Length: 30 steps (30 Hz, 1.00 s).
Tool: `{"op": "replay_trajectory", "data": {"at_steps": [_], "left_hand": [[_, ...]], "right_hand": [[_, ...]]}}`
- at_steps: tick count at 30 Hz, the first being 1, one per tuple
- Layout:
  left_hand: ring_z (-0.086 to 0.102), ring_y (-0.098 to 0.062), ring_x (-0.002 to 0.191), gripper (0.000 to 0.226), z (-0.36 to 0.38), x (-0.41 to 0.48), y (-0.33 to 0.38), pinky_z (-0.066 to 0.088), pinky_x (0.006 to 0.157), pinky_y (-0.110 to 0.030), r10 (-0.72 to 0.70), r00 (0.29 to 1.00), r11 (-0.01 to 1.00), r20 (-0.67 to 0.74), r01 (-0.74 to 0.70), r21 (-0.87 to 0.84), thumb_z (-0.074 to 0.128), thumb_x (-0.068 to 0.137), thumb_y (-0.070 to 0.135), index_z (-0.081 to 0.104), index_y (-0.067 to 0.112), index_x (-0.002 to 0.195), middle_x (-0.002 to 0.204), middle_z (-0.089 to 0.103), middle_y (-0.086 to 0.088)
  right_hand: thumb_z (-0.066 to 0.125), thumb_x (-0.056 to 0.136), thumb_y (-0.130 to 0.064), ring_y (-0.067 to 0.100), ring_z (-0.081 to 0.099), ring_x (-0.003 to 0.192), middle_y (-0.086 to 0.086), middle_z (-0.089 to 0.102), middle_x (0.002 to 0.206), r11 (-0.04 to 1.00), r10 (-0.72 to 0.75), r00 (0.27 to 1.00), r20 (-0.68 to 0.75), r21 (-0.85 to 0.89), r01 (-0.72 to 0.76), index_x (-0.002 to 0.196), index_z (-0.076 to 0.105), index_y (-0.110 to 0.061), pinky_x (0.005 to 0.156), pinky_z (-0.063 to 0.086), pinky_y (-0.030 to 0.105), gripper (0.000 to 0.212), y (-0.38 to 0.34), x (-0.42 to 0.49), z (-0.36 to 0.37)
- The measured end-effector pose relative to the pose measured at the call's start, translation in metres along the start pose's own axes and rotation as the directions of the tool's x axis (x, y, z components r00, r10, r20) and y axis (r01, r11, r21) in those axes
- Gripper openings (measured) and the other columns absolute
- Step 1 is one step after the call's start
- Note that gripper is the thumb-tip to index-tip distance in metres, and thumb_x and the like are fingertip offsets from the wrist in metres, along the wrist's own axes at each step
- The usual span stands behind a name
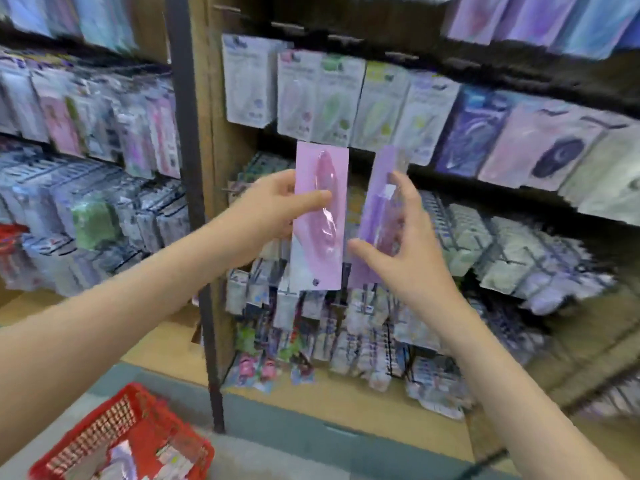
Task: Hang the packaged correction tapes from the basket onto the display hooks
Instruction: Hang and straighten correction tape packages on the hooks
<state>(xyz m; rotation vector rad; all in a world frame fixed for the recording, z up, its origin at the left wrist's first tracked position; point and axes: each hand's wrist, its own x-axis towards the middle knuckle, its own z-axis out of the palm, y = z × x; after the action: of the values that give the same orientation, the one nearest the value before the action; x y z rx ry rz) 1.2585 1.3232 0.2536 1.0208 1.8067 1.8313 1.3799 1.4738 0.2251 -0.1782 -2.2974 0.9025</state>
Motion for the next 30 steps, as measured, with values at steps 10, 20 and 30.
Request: {"op": "replay_trajectory", "data": {"at_steps": [10,20,30], "left_hand": [[0.071,-0.014,0.086,0.016,0.055,0.076,0.094,0.055,0.073,-0.029,0.194,0.979,0.975,0.055,-0.199,0.103,0.063,0.090,0.024,0.066,0.024,0.106,0.091,0.075,0.005],[0.070,-0.016,0.085,0.022,0.045,0.180,0.163,0.053,0.082,-0.036,0.409,0.911,0.912,0.053,-0.408,-0.037,0.065,0.087,0.024,0.066,0.020,0.110,0.097,0.073,0.000],[0.069,-0.013,0.080,0.020,0.035,0.225,0.173,0.053,0.061,-0.023,0.492,0.870,0.863,0.003,-0.488,-0.133,0.060,0.091,0.023,0.066,0.026,0.110,0.096,0.073,0.003]], "right_hand": [[0.077,0.077,-0.039,-0.016,0.041,0.095,-0.013,0.036,0.109,0.980,-0.127,0.985,-0.113,-0.167,0.108,0.144,0.004,-0.058,0.078,0.030,-0.005,0.101,0.000,0.069,-0.128],[0.076,0.079,-0.030,-0.008,0.036,0.087,-0.006,0.035,0.119,0.873,-0.369,0.867,-0.336,-0.445,0.199,0.149,0.025,-0.037,0.079,0.025,-0.006,0.087,-0.024,0.182,-0.189],[0.069,0.084,-0.035,0.010,0.044,0.099,-0.009,0.031,0.120,0.856,-0.297,0.889,-0.349,-0.510,0.085,0.149,0.025,-0.035,0.081,0.043,0.030,0.078,-0.019,0.241,-0.184]]}}
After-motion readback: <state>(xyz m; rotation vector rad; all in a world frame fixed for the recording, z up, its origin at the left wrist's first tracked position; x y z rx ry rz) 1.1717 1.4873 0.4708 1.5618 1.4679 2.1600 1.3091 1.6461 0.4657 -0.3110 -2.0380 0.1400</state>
